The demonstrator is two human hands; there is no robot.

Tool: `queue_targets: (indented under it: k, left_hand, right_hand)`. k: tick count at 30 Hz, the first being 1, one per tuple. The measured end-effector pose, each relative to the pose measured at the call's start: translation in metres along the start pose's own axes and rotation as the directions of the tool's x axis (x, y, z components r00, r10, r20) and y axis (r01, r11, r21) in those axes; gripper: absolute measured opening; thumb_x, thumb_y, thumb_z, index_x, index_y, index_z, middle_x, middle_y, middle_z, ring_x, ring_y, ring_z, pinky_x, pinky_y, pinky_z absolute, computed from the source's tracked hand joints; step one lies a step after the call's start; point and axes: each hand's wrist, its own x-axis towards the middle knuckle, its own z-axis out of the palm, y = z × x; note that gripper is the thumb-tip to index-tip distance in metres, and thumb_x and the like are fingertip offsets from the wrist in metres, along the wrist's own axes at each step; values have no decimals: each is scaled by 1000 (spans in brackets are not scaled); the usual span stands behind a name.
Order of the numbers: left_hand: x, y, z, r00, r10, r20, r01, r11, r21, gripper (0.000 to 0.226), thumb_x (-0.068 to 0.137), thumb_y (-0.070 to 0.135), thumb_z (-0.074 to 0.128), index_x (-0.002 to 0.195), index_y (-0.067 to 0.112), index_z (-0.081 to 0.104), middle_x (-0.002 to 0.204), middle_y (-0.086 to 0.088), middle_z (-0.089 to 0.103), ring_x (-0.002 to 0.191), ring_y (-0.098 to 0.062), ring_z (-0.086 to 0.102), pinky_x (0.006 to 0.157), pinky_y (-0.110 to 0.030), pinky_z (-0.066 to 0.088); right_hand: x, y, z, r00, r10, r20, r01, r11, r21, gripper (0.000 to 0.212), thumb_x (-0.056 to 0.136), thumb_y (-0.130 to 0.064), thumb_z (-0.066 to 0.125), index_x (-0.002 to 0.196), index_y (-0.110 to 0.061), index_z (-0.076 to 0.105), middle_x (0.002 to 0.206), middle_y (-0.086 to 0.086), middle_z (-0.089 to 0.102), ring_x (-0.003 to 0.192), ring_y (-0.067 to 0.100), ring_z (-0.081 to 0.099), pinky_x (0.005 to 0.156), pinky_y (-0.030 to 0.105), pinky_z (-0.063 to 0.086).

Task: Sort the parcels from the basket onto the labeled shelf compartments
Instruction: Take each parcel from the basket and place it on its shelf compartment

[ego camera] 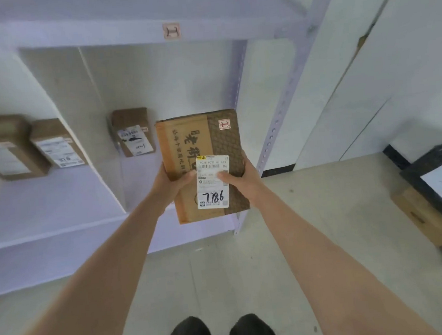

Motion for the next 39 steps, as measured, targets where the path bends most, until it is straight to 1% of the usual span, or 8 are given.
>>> queue_targets:
  k: [2,4,8,17,26,33,36,39]
  left_hand:
    - [16,-27,-1,998,53,-43,-53,999,-10,64,82,15,74,138,17,42,115,11,64,96,2,62,70,-12,54]
    - [29,-49,-1,990,116,-83,-118,993,-13,67,82,18,75,140,19,41,119,10,64,103,-1,63,80,-18,55]
    - [56,-69,-1,954,264,-142,-265,964,13,63,84,19,73,138,21,41,109,19,63,94,10,62,73,-9,50]
    - [89,-108,-22,869,464,-170,-458,886,75,63,85,16,71,139,15,38,119,9,62,97,11,62,78,-11,52]
    - [102,-132,-28,836,509,-205,-502,860,90,71,85,21,71,145,17,34,122,10,62,104,6,62,80,-11,50]
    - [105,-132,-30,840,512,-179,-503,859,97,78,83,19,73,146,15,28,128,4,61,108,1,62,81,-12,51]
    - [108,-139,-31,861,480,-170,-465,877,122,87,75,12,81,145,14,28,126,3,62,111,-5,62,90,-21,52]
    - [107,-145,-23,850,442,-286,-410,897,166,84,69,22,86,139,17,39,123,7,62,112,-9,59,96,-31,49]
  right_hand:
    - [21,21,4,999,-48,5,48,999,-23,100,68,-32,88,148,-24,30,131,-6,63,118,13,61,100,40,52]
    - [38,41,9,993,-118,5,118,993,-17,89,73,-25,85,146,-23,35,129,-7,64,116,10,62,98,34,52]
    - [67,73,17,970,-235,-55,239,968,76,72,79,-21,80,141,-17,44,125,-4,67,113,12,65,96,35,54]
    - [115,115,49,882,-454,-122,468,875,127,65,79,-16,80,135,-21,47,127,-3,65,118,11,61,101,42,51]
    - [129,133,60,838,-528,-139,542,835,97,80,72,-32,82,141,-23,43,132,-5,62,124,12,57,105,48,47]
    - [132,134,60,840,-529,-119,539,839,77,81,77,-25,80,145,-24,37,138,-6,57,128,8,52,110,43,43]
    - [134,135,52,849,-527,-46,529,848,28,88,77,-19,82,148,-24,31,144,-7,51,132,6,46,112,36,39]
    - [138,137,51,850,-524,-48,524,852,-23,96,70,-26,86,148,-26,30,145,-7,49,134,8,44,112,39,39]
